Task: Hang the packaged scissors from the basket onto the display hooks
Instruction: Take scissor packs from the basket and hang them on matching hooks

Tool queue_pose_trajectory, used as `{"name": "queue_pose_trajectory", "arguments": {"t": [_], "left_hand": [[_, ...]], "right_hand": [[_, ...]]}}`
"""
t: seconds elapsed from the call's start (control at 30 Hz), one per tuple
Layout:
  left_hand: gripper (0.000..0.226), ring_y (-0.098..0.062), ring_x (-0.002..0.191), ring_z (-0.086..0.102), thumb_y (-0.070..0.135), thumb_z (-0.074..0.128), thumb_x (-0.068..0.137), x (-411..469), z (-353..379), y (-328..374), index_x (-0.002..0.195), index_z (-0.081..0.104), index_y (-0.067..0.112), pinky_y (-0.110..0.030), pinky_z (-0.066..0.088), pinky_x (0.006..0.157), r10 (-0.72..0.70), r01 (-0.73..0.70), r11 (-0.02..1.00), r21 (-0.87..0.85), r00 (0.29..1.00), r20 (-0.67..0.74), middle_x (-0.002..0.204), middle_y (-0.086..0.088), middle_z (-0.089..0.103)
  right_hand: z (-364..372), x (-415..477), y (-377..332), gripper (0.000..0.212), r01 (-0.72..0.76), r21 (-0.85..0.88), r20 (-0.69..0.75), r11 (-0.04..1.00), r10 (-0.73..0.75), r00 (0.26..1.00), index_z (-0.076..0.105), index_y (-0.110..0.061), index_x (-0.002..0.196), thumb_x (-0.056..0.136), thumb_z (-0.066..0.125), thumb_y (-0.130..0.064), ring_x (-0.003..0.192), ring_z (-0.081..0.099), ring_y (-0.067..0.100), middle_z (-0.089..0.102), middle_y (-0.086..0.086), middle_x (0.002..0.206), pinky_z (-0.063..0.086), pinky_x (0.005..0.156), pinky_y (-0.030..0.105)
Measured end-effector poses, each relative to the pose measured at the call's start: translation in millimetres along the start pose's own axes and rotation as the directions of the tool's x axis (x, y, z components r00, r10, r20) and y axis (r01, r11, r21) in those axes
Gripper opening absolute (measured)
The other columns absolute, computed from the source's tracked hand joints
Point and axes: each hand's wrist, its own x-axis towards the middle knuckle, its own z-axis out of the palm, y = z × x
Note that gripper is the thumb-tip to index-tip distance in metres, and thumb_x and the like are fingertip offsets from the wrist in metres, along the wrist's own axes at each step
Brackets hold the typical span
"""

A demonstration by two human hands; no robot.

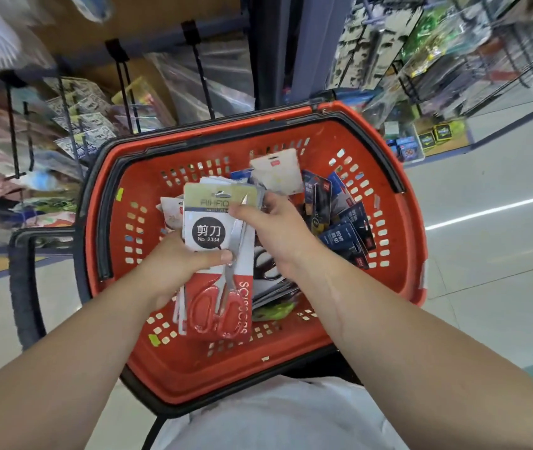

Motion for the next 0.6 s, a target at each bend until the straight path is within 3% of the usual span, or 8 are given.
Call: {"name": "queue_pose_trajectory", "arguments": {"t": [0.1, 0.2, 0.3, 0.37, 0.43, 0.5, 0.6], "left_hand": [[0.064, -0.028, 0.105, 0.077, 0.020, 0.101, 0.058, -6, 6, 4, 0.117, 0.076, 0.014, -0.050, 0.058, 0.101, -0.020, 0.018, 0.996, -0.089, 0.999, -0.025, 0.111, -0.007, 0.081], [0.040, -0.026, 0.103, 0.078, 0.005, 0.090, 0.077, -6, 11, 4, 0.113, 0.076, 0.016, -0.043, 0.060, 0.095, -0.049, 0.032, 0.993, -0.110, 0.987, -0.154, 0.107, -0.003, 0.082], [0.037, -0.022, 0.093, 0.079, 0.005, 0.089, 0.079, -2, 4, -3, 0.112, 0.076, 0.014, -0.029, 0.061, 0.073, -0.065, 0.009, 0.985, -0.175, 0.946, -0.317, 0.101, -0.001, 0.083], [0.034, -0.016, 0.082, 0.080, 0.007, 0.089, 0.080, 0, -2, -5, 0.110, 0.076, 0.014, -0.025, 0.060, 0.061, -0.091, -0.024, 0.966, -0.257, 0.900, -0.426, 0.096, -0.001, 0.083], [0.031, -0.021, 0.083, 0.080, 0.011, 0.091, 0.079, 3, -8, -8, 0.106, 0.077, 0.016, -0.033, 0.063, 0.067, -0.122, -0.036, 0.955, -0.295, 0.857, -0.501, 0.095, -0.003, 0.083], [0.030, -0.026, 0.089, 0.080, 0.011, 0.091, 0.079, 4, -12, -10, 0.105, 0.078, 0.017, -0.039, 0.063, 0.078, -0.126, -0.037, 0.954, -0.299, 0.851, -0.510, 0.096, -0.004, 0.083], [0.039, -0.029, 0.093, 0.080, 0.010, 0.091, 0.079, 4, -11, -13, 0.115, 0.076, 0.011, -0.047, 0.064, 0.085, -0.133, -0.015, 0.959, -0.285, 0.861, -0.490, 0.101, -0.007, 0.082]], "right_hand": [[0, 6, -7, 0.037, -0.082, -0.062, 0.044, 0.995, 0.085, 0.995, 0.071, -0.018, 0.125, 0.091, 0.079, -0.031, 0.108, 0.074, 0.012, 0.079, -0.003, 0.116, 0.055, 0.095, 0.032], [-15, 20, -4, 0.064, -0.178, -0.158, -0.001, 0.971, 0.180, 0.984, 0.066, -0.026, 0.131, 0.082, 0.077, -0.065, 0.118, 0.069, 0.019, 0.075, -0.004, 0.124, 0.054, 0.105, 0.047], [-47, 42, -3, 0.044, -0.135, -0.278, -0.247, 0.951, 0.066, 0.967, 0.062, -0.025, 0.132, 0.095, 0.070, -0.048, 0.110, 0.069, 0.025, 0.071, 0.002, 0.127, 0.057, 0.098, 0.046], [-72, 58, -8, 0.056, -0.146, -0.368, -0.366, 0.918, 0.002, 0.931, 0.045, -0.029, 0.151, 0.100, 0.066, -0.035, 0.097, 0.067, 0.018, 0.064, -0.004, 0.134, 0.057, 0.080, 0.032], [-87, 74, -13, 0.073, -0.182, -0.449, -0.378, 0.874, -0.001, 0.926, 0.026, -0.035, 0.161, 0.100, 0.065, -0.034, 0.107, 0.067, 0.019, 0.058, -0.007, 0.138, 0.056, 0.090, 0.030], [-90, 88, -14, 0.067, -0.230, -0.529, -0.349, 0.817, 0.038, 0.936, 0.038, -0.033, 0.156, 0.097, 0.070, -0.034, 0.105, 0.069, 0.023, 0.065, -0.002, 0.133, 0.059, 0.094, 0.038], [-84, 91, -23, 0.037, -0.251, -0.692, -0.314, 0.677, 0.031, 0.949, 0.063, -0.021, 0.117, 0.090, 0.080, -0.040, 0.070, 0.062, 0.007, 0.069, -0.007, 0.091, 0.053, 0.059, 0.020]]}}
